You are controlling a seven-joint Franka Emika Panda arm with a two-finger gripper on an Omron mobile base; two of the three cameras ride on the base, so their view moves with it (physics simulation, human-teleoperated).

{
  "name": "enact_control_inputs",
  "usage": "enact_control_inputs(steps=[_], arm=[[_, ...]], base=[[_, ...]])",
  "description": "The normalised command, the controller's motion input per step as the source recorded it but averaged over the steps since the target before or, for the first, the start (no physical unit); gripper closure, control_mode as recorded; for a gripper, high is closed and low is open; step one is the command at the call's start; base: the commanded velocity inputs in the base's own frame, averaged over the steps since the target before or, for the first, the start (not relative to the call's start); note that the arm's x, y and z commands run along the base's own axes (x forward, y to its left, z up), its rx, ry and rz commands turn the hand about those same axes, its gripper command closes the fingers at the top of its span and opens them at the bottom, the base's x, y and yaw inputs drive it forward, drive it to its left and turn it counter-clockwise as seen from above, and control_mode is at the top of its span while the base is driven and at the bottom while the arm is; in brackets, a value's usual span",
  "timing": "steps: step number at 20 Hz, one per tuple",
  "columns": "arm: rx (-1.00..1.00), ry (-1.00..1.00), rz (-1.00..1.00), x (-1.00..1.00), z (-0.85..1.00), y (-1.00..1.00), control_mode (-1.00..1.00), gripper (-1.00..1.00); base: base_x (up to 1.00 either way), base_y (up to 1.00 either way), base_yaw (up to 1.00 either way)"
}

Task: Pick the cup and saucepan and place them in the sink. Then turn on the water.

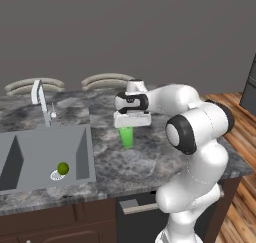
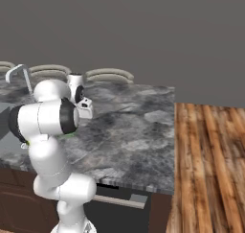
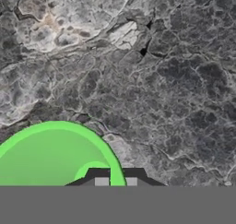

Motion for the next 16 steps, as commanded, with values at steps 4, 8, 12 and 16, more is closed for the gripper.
enact_control_inputs(steps=[4,8,12,16], arm=[[0.0,-0.25,-0.01,-0.55,0.18,-0.13,-1.0,1.0],[0.0,-0.25,-0.02,-0.5,0.37,-0.08,-1.0,1.0],[0.0,-0.21,-0.08,-0.76,0.27,-0.16,-1.0,1.0],[0.0,-0.19,-0.07,-0.7,0.21,-0.17,-1.0,1.0]], base=[[0.0,0.0,0.0],[0.0,0.0,0.0],[0.0,0.0,0.0],[0.0,0.0,0.0]])
